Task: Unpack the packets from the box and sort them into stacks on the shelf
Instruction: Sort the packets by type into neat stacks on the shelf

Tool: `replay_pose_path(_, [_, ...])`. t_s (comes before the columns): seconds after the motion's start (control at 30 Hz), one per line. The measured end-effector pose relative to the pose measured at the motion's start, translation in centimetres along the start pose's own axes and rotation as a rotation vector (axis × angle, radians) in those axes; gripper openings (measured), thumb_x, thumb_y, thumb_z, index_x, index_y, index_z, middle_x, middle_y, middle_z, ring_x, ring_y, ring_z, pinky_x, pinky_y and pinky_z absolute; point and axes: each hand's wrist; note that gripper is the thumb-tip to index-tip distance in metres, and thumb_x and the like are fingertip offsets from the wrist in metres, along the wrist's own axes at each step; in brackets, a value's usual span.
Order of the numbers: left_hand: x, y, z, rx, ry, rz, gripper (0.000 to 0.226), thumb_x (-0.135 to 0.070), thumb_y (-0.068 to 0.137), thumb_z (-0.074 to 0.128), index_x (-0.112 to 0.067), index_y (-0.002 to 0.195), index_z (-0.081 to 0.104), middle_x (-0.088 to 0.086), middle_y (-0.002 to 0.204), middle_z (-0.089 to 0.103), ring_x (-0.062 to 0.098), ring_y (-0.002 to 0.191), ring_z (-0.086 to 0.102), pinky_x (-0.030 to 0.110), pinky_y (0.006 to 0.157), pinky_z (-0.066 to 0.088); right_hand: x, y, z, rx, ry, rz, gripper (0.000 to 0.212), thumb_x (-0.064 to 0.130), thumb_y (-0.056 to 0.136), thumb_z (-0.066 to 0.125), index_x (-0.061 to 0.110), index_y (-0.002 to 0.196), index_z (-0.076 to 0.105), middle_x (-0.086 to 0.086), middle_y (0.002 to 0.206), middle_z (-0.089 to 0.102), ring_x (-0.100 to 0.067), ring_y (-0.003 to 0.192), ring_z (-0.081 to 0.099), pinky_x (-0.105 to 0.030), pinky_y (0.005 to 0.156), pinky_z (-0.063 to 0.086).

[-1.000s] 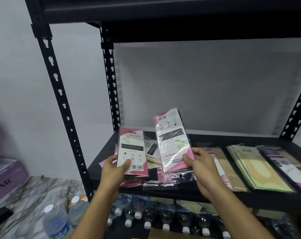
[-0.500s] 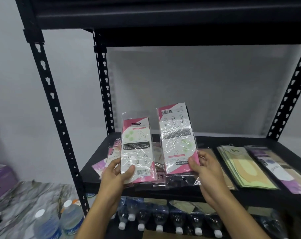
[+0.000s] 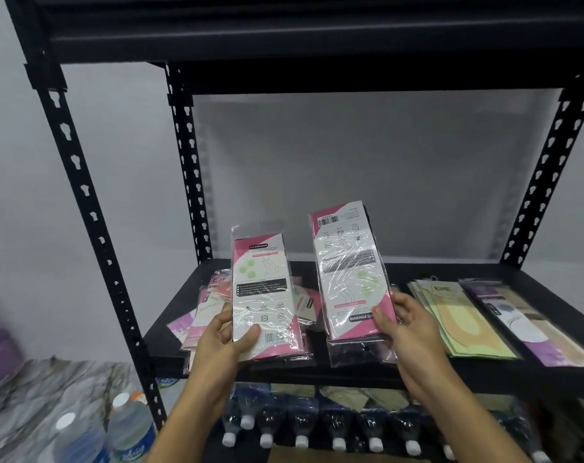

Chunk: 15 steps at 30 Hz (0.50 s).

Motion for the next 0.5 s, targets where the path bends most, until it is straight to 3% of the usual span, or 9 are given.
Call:
replay_pose_path(0.17, [0.2,0.0,0.1,0.010,0.016,-0.002,0.048,0.000,0.083,0.069,-0.014,0.125,0.051,0.007,0.110,0.073,0.030,0.104,0.069,0.052,0.101,0.047,-0.3,0.0,-0.5,0.002,-0.034,-0.002,0.029,0.005,0.085,0.065,0.031,0.098,0.064,0.001,0.107,0.068,-0.023,0.101,0.067,-0.050,0.093,0.052])
replay_pose_path(0.33, [0.2,-0.1,0.1,0.003,0.011,0.000,0.047,0.001,0.084,0.067,-0.012,0.126,0.051,0.008,0.108,0.074,0.029,0.099,0.071,0.050,0.093,0.053,-0.5,0.2,-0.9,-0.008,-0.007,0.011,0.026,0.003,0.085,0.064,0.023,0.102,0.064,-0.002,0.107,0.068,-0.025,0.099,0.067,-0.048,0.093,0.052])
replay_pose_path(0.5, [0.0,-0.1,0.3,-0.015,0.058,0.033,0.050,-0.001,0.083,0.070,-0.014,0.127,0.051,0.006,0.109,0.074,0.028,0.101,0.071,0.050,0.097,0.051,-0.4,0.4,-1.3,-0.012,-0.001,-0.004,0.024,0.000,0.086,0.062,0.018,0.101,0.065,-0.004,0.106,0.069,-0.024,0.093,0.070,-0.043,0.086,0.055])
Point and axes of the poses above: each hand's wrist, its own y-axis towards the middle knuckle, its own z-axis out of the palm, x = y × z
